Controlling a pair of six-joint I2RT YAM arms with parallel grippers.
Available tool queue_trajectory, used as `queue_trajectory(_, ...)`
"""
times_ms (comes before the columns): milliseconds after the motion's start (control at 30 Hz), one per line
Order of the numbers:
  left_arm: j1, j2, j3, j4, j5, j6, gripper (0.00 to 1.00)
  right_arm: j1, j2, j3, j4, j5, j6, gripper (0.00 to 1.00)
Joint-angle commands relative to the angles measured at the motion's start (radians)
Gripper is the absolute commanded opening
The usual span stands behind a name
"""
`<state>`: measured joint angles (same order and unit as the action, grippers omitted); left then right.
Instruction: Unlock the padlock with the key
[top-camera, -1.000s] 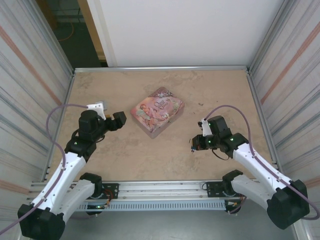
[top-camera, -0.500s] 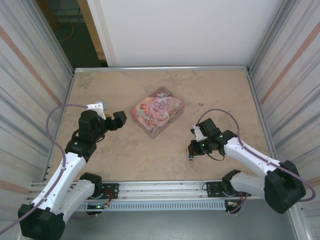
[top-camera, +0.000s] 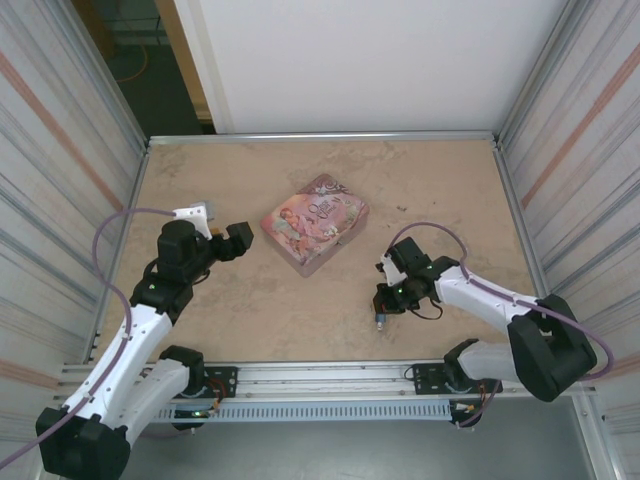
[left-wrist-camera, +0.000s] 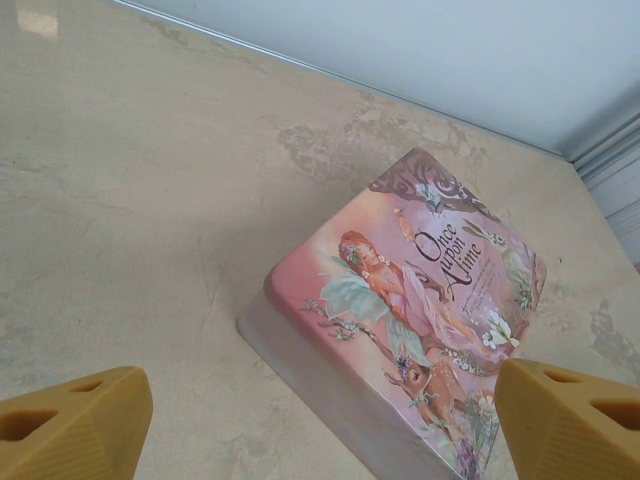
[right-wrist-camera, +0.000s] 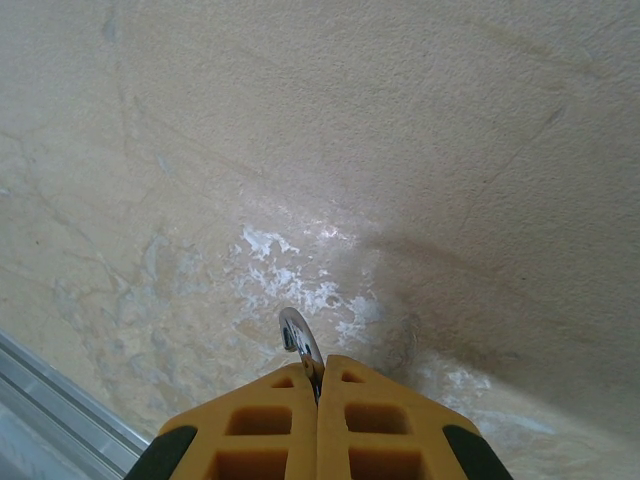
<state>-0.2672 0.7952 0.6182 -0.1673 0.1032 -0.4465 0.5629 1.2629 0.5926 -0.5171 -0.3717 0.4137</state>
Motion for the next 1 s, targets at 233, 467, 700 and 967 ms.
queue_trajectory(233,0.011,-0.004,0.002,0.008,0.007,0.023,0.89,0.003,0.061,0.013,0.008,-0.024,-0.011,0.0)
queue_trajectory(467,0.011,-0.007,0.001,0.003,0.007,0.024,0.89,0.003,0.09,0.019,0.011,-0.017,-0.009,0.06)
queue_trajectory(700,0.011,-0.013,0.005,-0.009,-0.002,0.031,0.89,0.003,0.058,0.022,-0.007,0.005,-0.004,0.25)
queue_trajectory(967,0.017,-0.03,0.005,-0.018,-0.01,0.035,0.9,-0.013,-0.031,0.039,-0.042,0.042,-0.008,0.33)
